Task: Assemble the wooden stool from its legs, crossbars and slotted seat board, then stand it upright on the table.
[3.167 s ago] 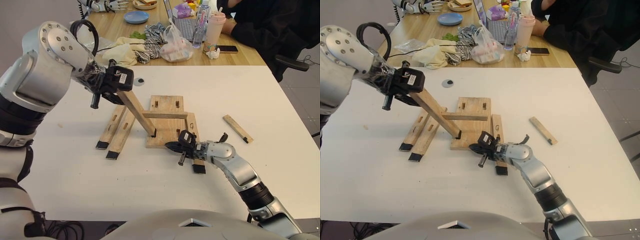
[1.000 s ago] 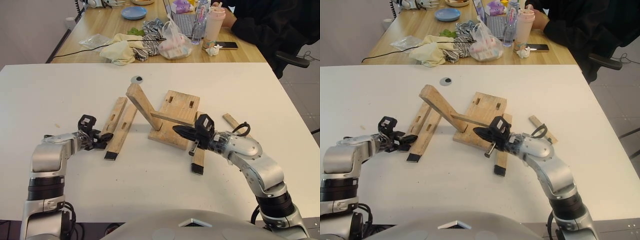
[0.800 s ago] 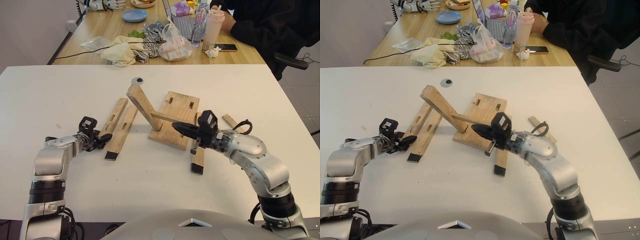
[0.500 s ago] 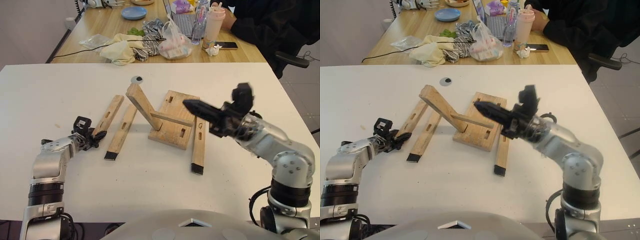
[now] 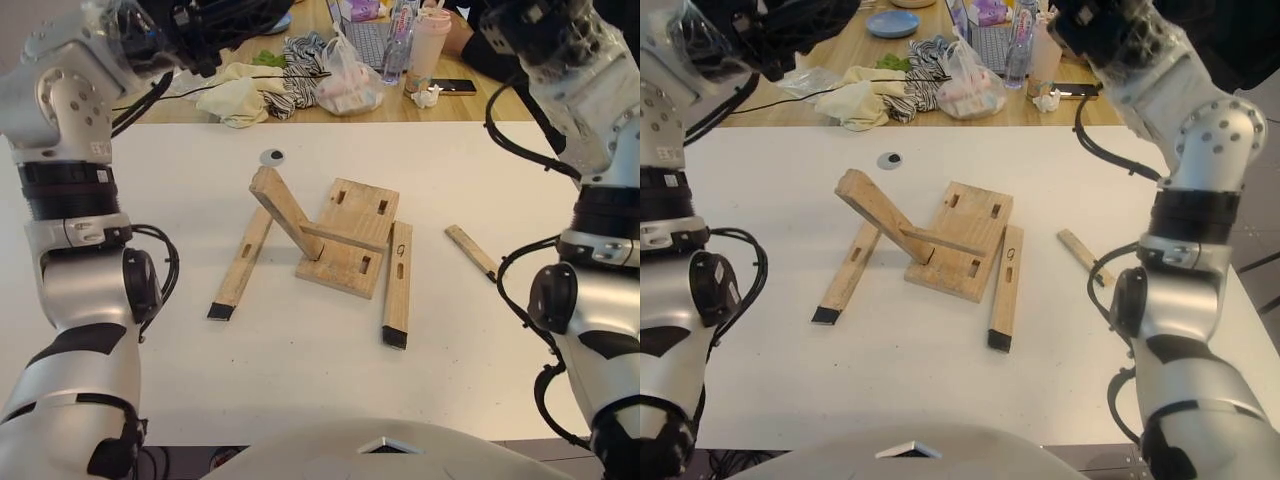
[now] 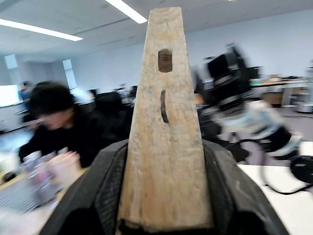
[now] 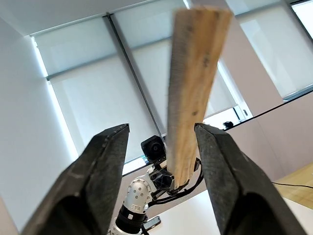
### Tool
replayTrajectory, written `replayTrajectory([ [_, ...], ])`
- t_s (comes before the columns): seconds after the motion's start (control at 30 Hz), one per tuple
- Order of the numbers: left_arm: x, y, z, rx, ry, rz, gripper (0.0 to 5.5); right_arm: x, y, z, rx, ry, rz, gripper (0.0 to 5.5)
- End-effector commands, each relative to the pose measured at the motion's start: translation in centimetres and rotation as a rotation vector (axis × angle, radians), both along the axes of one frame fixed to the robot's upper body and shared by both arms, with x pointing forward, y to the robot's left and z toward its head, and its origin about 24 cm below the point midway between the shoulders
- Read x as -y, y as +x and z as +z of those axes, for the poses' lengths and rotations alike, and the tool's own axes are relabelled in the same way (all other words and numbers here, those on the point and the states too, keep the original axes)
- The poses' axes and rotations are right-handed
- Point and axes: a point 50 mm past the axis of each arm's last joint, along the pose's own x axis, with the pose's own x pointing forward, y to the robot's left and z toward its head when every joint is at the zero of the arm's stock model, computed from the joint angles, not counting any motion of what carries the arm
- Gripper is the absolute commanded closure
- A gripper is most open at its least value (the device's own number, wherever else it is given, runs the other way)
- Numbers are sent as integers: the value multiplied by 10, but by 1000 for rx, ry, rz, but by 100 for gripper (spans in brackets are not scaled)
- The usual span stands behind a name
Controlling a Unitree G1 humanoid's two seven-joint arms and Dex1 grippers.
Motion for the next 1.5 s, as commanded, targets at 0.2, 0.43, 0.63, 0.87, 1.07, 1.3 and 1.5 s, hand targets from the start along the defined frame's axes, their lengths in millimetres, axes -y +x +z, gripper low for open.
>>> replayTrajectory([
  [0.2, 5, -11, -9, -96, 83, -188, 350, 8, -9, 9, 30, 114, 110, 216],
  [0.43, 1, -7, -14, -286, 12, -235, 350, 7, -16, 12, 49, 121, 158, 293],
  [0.63, 5, -4, -23, -300, 28, -197, 350, -1, -12, 8, 42, 72, 101, 309],
  [0.87, -3, -6, -15, -276, -42, -151, 255, 12, -5, -11, 94, -125, -118, 343],
  [1.07, -22, -16, -11, -257, -153, -97, 255, 37, -6, -45, 42, -245, -243, 348],
  [1.3, -29, -19, -37, -269, -162, 114, 299, 63, -24, -84, 27, -427, -325, 348],
  [1.5, -20, -27, -83, -334, 36, 273, 381, 67, -53, -114, 38, -607, -272, 348],
])
